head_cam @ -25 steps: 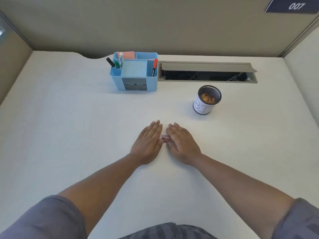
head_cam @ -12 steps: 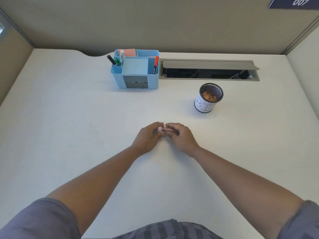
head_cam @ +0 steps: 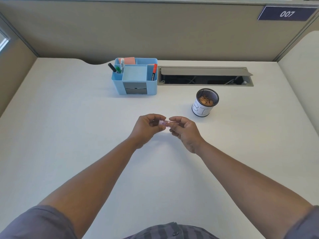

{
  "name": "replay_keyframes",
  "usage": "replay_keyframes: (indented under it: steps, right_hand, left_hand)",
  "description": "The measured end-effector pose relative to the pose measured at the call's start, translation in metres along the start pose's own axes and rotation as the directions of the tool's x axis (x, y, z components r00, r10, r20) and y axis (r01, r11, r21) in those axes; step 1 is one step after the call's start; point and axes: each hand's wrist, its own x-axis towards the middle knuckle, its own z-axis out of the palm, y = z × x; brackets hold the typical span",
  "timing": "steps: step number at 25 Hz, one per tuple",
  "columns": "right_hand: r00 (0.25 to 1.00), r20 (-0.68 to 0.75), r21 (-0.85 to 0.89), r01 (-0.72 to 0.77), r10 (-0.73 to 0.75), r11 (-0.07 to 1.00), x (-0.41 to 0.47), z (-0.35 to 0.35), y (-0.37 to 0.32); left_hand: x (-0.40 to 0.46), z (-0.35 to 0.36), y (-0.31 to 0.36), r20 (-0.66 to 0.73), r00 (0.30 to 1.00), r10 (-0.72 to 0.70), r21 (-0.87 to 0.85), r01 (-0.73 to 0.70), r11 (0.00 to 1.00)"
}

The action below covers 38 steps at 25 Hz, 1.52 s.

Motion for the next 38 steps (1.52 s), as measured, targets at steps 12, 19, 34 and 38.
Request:
replay_keyframes:
  steps: [12, 19, 34, 38]
  right_hand:
    - [0.993, 0.035, 0.091, -0.120, 0.117, 0.989, -0.008, 0.000, -0.008]
    - [0.996, -0.012, 0.155, -0.084, 0.087, 0.984, -0.011, 0.005, -0.006]
    - [0.994, 0.024, 0.329, -0.106, 0.104, 0.938, -0.014, 0.006, -0.001]
    - [0.991, 0.027, 0.297, -0.135, 0.133, 0.945, -0.016, 0.005, -0.003]
  left_hand:
    - [-0.003, -0.012, 0.009, 0.083, 0.997, 0.005, 0.122, -0.015, 0.992]
    - [-0.005, -0.007, 0.010, 0.009, 1.000, 0.017, 0.105, -0.018, 0.994]
    - [-0.002, -0.015, 0.019, 0.017, 0.997, -0.070, -0.163, 0.072, 0.984]
    - [-0.005, -0.006, 0.020, 0.057, 0.985, -0.161, -0.596, 0.163, 0.786]
